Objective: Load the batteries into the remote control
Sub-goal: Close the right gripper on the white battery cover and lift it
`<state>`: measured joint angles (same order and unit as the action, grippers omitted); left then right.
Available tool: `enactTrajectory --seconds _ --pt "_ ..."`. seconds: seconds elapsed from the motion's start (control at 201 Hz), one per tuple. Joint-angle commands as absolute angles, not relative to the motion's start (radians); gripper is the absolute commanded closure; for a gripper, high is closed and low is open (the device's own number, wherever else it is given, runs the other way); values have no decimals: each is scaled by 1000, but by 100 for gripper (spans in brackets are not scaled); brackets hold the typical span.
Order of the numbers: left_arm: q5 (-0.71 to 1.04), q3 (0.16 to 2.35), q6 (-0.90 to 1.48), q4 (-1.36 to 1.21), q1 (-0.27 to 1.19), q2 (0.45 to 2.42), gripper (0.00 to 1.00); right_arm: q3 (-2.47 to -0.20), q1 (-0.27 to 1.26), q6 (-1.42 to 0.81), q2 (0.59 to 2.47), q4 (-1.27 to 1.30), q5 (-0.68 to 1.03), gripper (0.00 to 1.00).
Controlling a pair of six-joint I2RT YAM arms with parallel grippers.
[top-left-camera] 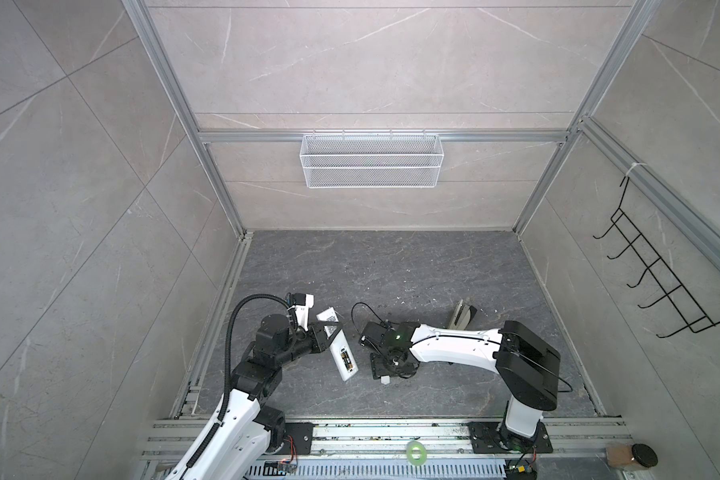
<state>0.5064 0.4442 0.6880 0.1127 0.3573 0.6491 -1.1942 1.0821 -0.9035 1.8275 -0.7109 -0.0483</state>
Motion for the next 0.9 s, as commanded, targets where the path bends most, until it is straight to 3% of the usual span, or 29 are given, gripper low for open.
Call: enactTrajectory --seconds 0.0,0.095,0.174,0.274,0.896 --pt "518 445 663 83 352 633 100 -1231 1080 -882 1866 -734 -66 29" --pt "519 445 662 82 352 635 100 -1240 1080 -884 1886 -721 -63 31" --pt "518 444 664 78 352 636 100 -1253 1080 -884 1899 -718 -64 44" --pt "523 443 665 73 352 639 100 -1265 1079 -885 1912 -717 -70 49" --pt "532 437 671 34 351 670 100 -1279 1062 -872 1956 -732 -108 59"
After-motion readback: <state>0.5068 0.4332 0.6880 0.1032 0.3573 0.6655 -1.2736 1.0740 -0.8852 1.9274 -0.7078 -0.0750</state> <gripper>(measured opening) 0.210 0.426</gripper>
